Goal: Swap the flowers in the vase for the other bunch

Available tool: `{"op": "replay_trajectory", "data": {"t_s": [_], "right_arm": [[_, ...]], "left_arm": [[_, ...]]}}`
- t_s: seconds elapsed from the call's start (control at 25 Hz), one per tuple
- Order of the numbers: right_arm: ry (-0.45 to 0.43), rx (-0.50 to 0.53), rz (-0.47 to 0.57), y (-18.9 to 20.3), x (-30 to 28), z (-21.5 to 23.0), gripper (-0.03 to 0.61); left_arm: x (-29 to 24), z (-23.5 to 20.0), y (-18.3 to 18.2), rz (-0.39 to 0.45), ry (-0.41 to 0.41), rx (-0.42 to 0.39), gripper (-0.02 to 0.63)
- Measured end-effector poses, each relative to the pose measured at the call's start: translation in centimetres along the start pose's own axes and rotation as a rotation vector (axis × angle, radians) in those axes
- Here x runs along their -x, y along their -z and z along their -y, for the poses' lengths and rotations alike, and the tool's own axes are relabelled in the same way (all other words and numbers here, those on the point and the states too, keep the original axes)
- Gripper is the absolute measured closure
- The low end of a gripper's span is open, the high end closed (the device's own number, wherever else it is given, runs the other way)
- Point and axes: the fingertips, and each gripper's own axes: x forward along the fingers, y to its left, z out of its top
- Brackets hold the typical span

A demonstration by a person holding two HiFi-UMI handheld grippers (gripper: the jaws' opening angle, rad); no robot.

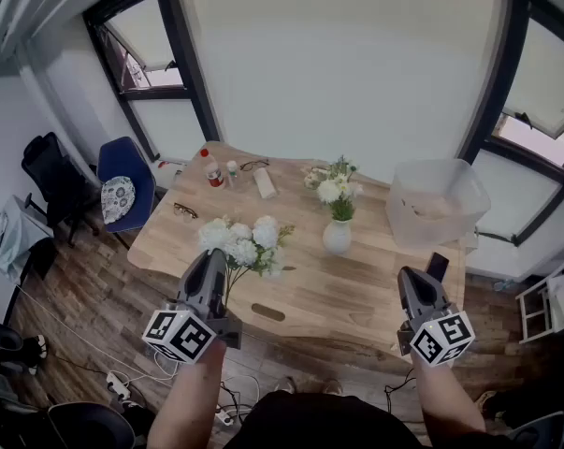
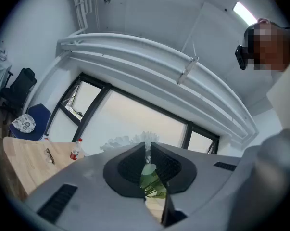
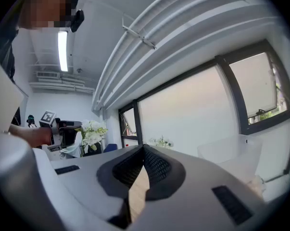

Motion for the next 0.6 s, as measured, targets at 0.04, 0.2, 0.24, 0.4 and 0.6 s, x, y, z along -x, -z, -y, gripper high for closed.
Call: {"op": "replay_trajectory", "data": {"t_s": [0.04, 0.2, 0.24, 0.4, 0.6], "right_arm": [[-0.003, -0.004, 0.005, -0.1, 0.3, 0.3, 0.552], [-0.01, -0.008, 0.014, -0.4, 1.2, 1.8, 0.552], [-0.014, -0.011, 0.017, -0.3, 1.4, 2.2, 0.552], [-0.042, -0.042, 0.017, 0.8, 1.6, 3.2, 0.552], [-0.058, -0.019, 0.003, 1.3, 1.1, 3.9, 0.552]], "left_arm": [[-0.2, 0.5, 0.0, 0.001, 0.0, -0.004, 0.578], [-0.9, 2.5, 0.3, 0.008, 0.009, -0.028, 0.578], [-1.1, 3.0, 0.5, 0.01, 0.008, -0.029, 0.578], [-1.2, 4.4, 1.1, 0.01, -0.015, -0.034, 0.578], [-1.8, 4.9, 2.1, 0.001, -0.032, -0.033, 0.578]]}}
